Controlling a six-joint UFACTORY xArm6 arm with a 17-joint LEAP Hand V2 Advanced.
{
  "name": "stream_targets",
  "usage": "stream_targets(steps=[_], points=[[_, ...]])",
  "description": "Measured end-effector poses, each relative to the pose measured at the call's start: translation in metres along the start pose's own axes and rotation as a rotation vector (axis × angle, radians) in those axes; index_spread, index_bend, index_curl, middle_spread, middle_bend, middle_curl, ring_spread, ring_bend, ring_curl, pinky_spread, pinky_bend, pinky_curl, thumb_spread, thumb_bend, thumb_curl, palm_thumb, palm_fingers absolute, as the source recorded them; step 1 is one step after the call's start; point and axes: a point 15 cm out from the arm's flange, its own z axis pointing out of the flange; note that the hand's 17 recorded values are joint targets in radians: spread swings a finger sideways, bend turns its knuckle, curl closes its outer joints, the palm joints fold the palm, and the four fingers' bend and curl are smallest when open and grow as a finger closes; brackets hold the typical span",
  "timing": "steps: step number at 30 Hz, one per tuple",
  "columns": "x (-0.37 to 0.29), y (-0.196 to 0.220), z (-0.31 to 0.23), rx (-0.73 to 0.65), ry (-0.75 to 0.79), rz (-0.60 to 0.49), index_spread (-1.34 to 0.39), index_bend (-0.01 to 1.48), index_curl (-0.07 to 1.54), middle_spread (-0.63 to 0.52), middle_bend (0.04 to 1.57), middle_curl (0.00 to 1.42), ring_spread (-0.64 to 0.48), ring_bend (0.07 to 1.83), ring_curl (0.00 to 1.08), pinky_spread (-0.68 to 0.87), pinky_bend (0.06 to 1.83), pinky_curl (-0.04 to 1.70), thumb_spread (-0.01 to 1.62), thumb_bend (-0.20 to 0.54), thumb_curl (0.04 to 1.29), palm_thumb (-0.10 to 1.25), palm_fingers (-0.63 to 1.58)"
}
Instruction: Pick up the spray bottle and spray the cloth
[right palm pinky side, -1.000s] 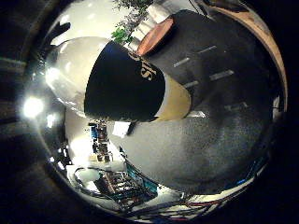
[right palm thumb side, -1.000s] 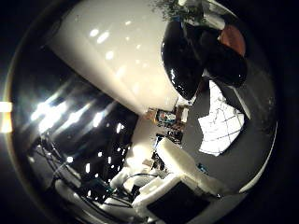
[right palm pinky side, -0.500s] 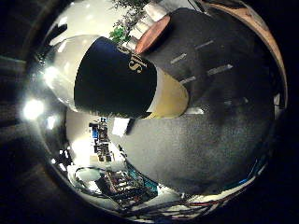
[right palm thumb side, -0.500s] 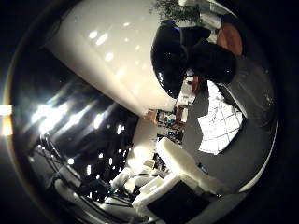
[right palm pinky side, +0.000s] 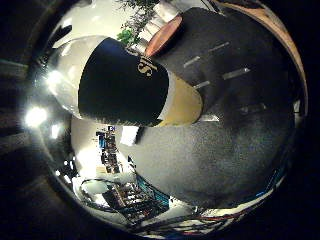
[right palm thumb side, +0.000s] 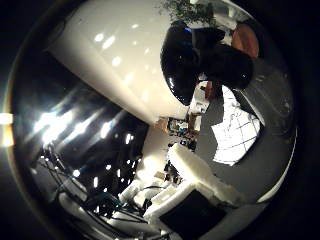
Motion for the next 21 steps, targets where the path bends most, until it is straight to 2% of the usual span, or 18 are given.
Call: stream_targets(steps=[21], points=[[0.010,-0.015,0.025,-0.032,0.019,-0.006,-0.20,0.15,0.24,0.19,0.35,0.34,0.15,0.45,0.25,0.27,0.34,0.32,1.16,-0.019,0.33,0.65,0.10]])
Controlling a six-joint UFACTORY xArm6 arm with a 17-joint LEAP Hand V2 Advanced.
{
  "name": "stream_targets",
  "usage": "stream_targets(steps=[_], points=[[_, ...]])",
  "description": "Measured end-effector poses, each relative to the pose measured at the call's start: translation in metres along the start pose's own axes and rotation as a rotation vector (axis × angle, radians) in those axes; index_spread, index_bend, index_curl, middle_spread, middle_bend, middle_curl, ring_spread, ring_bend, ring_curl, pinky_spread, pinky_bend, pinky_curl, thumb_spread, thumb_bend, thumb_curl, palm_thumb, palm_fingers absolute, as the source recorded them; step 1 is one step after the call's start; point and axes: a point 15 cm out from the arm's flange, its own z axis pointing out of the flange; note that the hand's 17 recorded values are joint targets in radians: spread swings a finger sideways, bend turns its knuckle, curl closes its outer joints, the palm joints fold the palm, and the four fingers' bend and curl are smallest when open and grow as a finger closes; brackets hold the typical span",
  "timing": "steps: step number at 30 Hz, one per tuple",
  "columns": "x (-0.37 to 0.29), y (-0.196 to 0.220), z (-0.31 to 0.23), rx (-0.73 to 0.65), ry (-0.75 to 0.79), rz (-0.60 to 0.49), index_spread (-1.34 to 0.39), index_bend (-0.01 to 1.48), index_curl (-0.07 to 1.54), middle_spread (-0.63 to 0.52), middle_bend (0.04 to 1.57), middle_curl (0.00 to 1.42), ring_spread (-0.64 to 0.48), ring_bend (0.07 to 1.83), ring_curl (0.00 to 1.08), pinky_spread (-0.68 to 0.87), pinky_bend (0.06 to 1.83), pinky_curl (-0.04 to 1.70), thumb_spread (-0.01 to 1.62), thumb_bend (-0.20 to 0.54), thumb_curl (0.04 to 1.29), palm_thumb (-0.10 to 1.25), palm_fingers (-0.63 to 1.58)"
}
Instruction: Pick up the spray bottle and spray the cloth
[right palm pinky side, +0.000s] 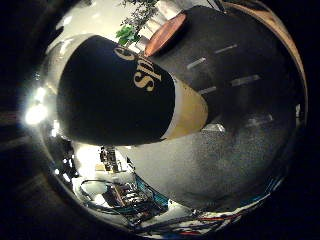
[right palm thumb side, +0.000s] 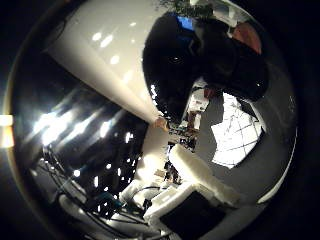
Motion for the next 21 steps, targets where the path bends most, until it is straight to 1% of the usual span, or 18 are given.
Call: stream_targets(steps=[4,5,9,12,16,21], points=[[0.003,0.001,0.009,-0.015,-0.006,0.004,-0.20,0.14,0.24,0.19,0.36,0.34,0.15,0.44,0.24,0.28,0.34,0.32,1.16,-0.019,0.33,0.65,0.11],[0.004,0.001,0.011,-0.019,-0.009,0.008,-0.20,0.13,0.23,0.18,0.38,0.35,0.15,0.46,0.24,0.29,0.34,0.32,1.16,-0.019,0.34,0.65,0.14],[0.010,0.002,0.014,-0.017,-0.001,0.011,-0.21,0.10,0.20,0.07,0.49,0.39,0.09,0.62,0.28,0.26,0.38,0.32,1.16,-0.017,0.33,0.66,0.27],[0.013,0.002,0.015,-0.014,0.005,0.007,-0.21,0.13,0.20,0.00,0.57,0.42,0.02,0.70,0.31,0.21,0.41,0.33,1.15,-0.018,0.33,0.67,0.27],[0.012,0.003,0.017,-0.019,0.003,0.007,-0.22,0.15,0.21,-0.04,0.61,0.44,-0.01,0.74,0.32,0.19,0.45,0.32,1.15,-0.019,0.33,0.67,0.26],[0.010,0.001,0.017,-0.019,0.004,0.000,-0.21,0.15,0.24,-0.05,0.64,0.46,-0.03,0.77,0.32,0.17,0.48,0.31,1.15,-0.018,0.33,0.68,0.24]])
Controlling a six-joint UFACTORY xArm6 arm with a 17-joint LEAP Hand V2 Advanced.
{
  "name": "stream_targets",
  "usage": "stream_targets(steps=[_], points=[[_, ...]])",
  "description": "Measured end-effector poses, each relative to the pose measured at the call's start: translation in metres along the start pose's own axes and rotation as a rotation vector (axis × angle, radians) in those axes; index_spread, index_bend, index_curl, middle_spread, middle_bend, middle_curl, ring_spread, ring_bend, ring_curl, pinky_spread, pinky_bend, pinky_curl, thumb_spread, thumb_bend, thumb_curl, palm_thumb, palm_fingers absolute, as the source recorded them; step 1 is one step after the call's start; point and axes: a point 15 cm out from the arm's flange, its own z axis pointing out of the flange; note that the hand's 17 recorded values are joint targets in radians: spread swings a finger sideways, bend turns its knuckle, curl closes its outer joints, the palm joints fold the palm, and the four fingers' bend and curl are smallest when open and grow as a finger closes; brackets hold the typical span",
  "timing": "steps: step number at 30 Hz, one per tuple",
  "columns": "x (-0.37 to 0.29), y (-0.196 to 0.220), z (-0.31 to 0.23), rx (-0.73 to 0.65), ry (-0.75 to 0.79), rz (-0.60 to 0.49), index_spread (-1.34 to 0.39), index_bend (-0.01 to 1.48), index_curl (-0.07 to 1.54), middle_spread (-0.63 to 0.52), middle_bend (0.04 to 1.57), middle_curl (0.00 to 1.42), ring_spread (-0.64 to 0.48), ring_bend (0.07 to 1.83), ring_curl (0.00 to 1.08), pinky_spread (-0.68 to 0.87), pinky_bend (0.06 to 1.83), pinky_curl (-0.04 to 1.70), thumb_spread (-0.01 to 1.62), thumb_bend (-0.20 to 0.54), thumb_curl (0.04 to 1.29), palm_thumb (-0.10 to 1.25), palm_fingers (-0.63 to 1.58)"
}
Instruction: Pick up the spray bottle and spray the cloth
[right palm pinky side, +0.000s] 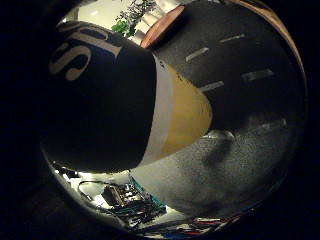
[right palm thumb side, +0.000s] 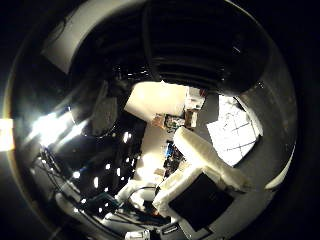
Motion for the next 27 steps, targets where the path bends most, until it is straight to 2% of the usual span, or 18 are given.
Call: stream_targets(steps=[10,27], points=[[-0.002,-0.002,-0.001,-0.001,0.002,-0.008,-0.22,0.17,0.28,-0.05,0.64,0.47,-0.03,0.77,0.31,0.18,0.52,0.29,1.15,-0.019,0.33,0.68,0.21],[-0.018,-0.013,0.010,-0.027,0.007,-0.044,-0.22,0.16,0.29,0.01,0.51,0.41,0.03,0.65,0.27,0.31,0.49,0.26,1.15,-0.018,0.33,0.67,0.18]])
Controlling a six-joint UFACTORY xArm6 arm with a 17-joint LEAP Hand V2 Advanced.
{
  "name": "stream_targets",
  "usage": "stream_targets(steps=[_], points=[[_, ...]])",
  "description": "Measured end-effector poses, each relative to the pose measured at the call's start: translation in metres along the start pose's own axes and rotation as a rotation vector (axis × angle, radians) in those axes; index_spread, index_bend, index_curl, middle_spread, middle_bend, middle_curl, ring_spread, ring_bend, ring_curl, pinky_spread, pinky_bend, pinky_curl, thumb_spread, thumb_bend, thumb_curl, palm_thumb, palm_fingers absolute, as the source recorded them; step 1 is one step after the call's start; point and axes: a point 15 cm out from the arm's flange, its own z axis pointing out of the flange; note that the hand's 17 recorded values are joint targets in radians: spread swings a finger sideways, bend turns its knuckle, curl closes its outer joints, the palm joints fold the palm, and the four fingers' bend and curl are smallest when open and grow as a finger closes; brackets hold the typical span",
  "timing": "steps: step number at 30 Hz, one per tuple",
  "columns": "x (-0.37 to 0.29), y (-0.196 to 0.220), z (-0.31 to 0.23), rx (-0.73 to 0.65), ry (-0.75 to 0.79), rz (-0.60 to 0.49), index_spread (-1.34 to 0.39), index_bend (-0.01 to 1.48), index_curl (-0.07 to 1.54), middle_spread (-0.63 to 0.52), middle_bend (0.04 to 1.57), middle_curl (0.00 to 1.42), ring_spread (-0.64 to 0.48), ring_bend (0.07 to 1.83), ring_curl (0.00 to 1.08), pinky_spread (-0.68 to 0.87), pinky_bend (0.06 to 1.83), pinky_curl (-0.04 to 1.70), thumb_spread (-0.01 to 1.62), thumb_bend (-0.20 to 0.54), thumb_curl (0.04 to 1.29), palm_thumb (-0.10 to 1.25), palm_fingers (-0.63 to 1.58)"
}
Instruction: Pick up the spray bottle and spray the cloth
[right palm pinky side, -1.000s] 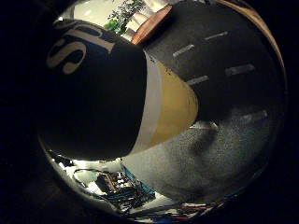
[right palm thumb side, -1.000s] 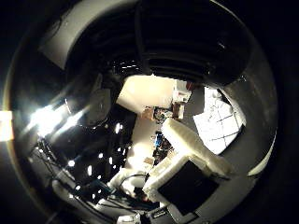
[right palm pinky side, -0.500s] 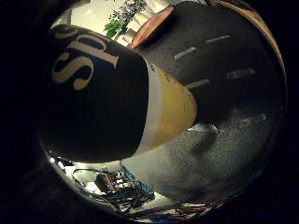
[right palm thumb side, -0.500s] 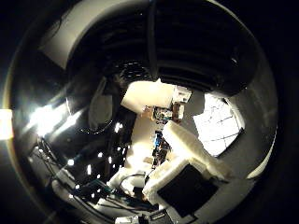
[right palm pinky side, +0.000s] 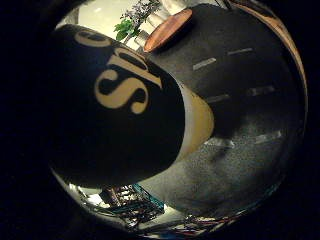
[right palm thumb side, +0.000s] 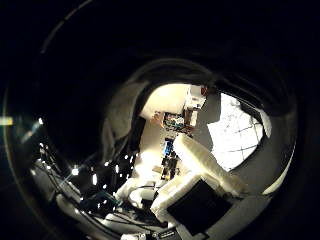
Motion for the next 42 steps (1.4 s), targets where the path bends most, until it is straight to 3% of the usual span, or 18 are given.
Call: stream_targets(steps=[10,18,23,30,42], points=[[-0.010,-0.013,0.003,-0.009,0.004,-0.020,-0.23,0.16,0.28,0.01,0.51,0.41,0.03,0.64,0.26,0.30,0.48,0.26,1.15,-0.017,0.34,0.68,0.22],[-0.009,-0.015,0.007,0.007,-0.017,-0.009,-0.25,0.20,0.33,-0.13,0.64,0.49,-0.11,0.83,0.32,0.06,0.51,0.24,1.17,-0.016,0.34,0.70,0.49],[-0.008,-0.016,0.006,0.016,-0.026,-0.004,-0.31,0.23,0.40,-0.21,0.70,0.57,-0.20,0.97,0.39,-0.18,0.68,0.26,1.18,-0.015,0.33,0.72,0.69],[-0.003,-0.012,0.008,0.017,-0.040,0.009,-0.39,0.32,0.54,-0.27,0.80,0.69,-0.23,1.09,0.48,-0.39,0.86,0.33,1.19,-0.016,0.33,0.73,0.90],[0.002,-0.009,0.011,0.011,-0.053,0.023,-0.46,0.48,0.83,-0.25,0.92,0.80,-0.23,1.16,0.55,-0.42,1.06,0.48,1.21,-0.013,0.33,0.76,1.14]])
